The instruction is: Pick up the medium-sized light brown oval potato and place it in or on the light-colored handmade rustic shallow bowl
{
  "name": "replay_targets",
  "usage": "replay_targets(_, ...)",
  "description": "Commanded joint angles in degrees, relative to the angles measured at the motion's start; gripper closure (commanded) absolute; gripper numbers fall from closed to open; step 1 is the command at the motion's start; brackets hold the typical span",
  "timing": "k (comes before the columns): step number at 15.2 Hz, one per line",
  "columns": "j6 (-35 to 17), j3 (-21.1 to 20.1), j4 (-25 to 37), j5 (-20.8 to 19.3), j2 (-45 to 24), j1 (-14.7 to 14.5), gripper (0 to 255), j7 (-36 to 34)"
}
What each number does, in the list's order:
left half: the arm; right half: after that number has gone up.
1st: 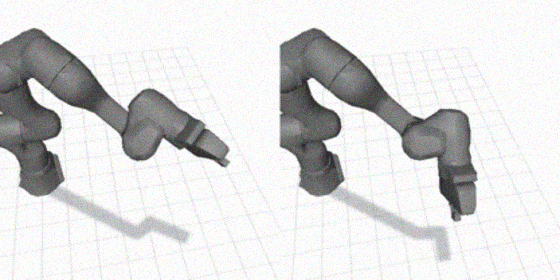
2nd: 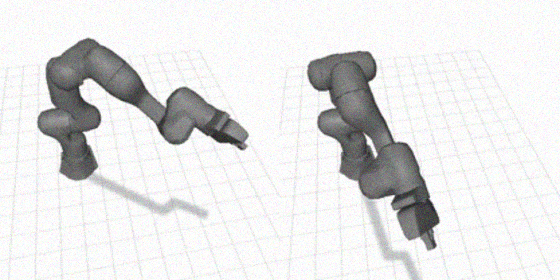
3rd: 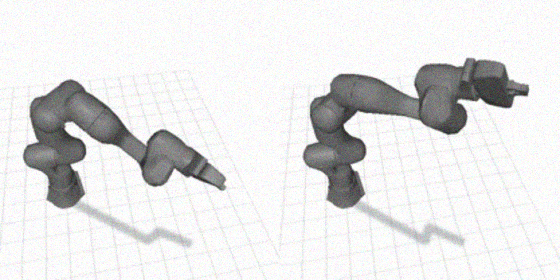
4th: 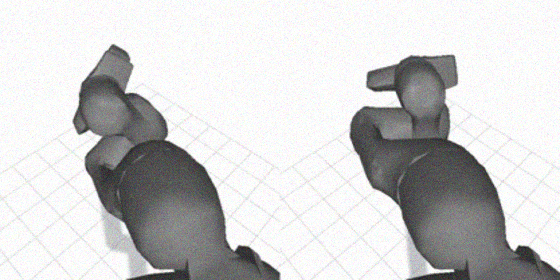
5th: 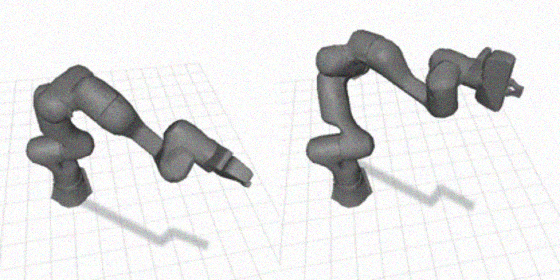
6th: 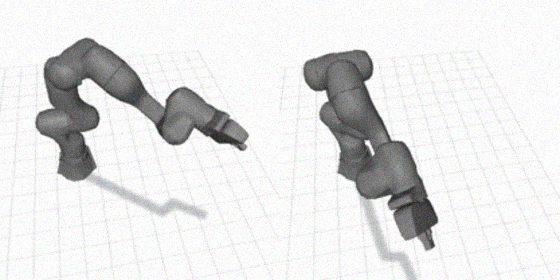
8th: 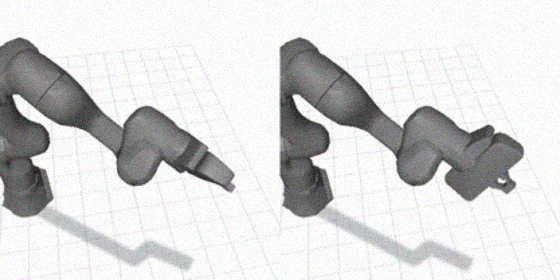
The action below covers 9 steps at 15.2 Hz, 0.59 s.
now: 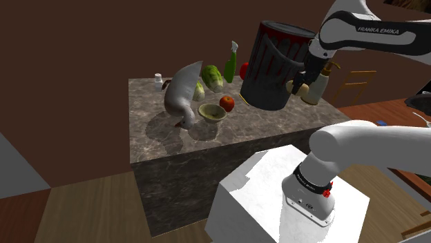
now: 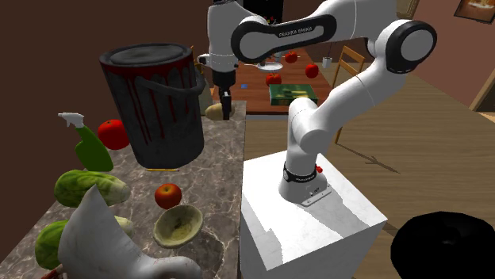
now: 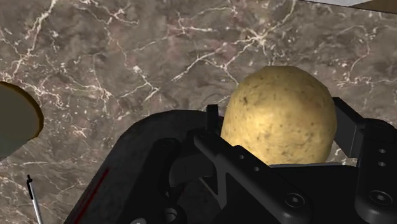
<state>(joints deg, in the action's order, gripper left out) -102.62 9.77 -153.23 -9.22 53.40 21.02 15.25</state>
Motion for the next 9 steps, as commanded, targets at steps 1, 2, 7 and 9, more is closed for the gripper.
replay_targets(1,0.05,-2.86,-0.23,2.25,0.03,-1.58,255,-3.0)
replay_targets(2,-0.12,-4.29,-0.17,3.37,-0.29,-2.38,255,-4.45)
replay_targets(7,-1.45,-11.17,1.21,8.63,-3.27,-6.34,255,-11.68)
replay_targets(9,-2.16,-13.83,2.26,10.52,-5.07,-7.76,255,-14.49)
